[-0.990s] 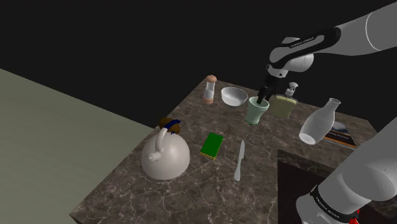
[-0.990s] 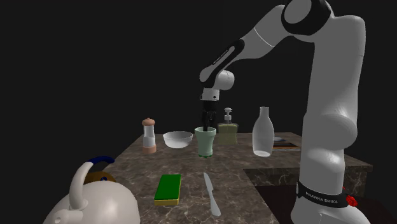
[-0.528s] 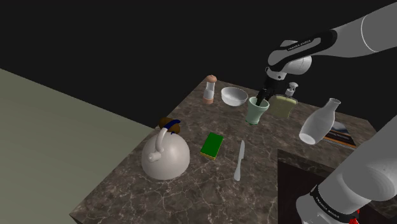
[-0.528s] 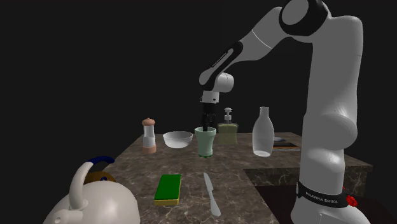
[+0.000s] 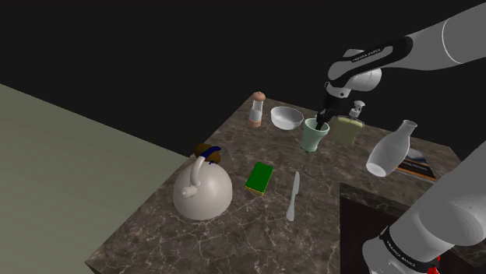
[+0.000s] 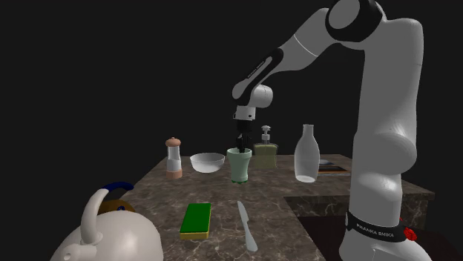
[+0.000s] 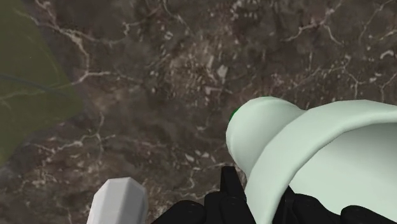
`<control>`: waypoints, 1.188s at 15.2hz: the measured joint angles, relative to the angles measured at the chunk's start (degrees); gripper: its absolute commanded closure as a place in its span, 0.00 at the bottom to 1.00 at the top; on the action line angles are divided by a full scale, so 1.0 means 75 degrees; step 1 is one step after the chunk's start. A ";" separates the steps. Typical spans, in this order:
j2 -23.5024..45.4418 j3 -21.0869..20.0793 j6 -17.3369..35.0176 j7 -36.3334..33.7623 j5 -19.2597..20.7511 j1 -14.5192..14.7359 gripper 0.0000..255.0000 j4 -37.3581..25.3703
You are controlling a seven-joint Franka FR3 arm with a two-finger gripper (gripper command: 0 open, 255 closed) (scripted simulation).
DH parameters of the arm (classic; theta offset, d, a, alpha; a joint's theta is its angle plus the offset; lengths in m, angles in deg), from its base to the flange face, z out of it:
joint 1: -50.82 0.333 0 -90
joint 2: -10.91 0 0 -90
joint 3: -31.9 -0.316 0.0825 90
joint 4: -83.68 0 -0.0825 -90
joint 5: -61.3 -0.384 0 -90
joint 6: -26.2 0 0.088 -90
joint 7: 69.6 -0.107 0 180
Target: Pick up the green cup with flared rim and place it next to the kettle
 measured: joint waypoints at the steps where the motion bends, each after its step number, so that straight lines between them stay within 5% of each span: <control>1: 0.0000 0.0000 0.0000 0.0000 0.0000 0.0000 1.00 0.0000; 18: -0.0621 -0.0047 -0.1298 -0.0359 0.0335 -0.0010 1.00 -0.0742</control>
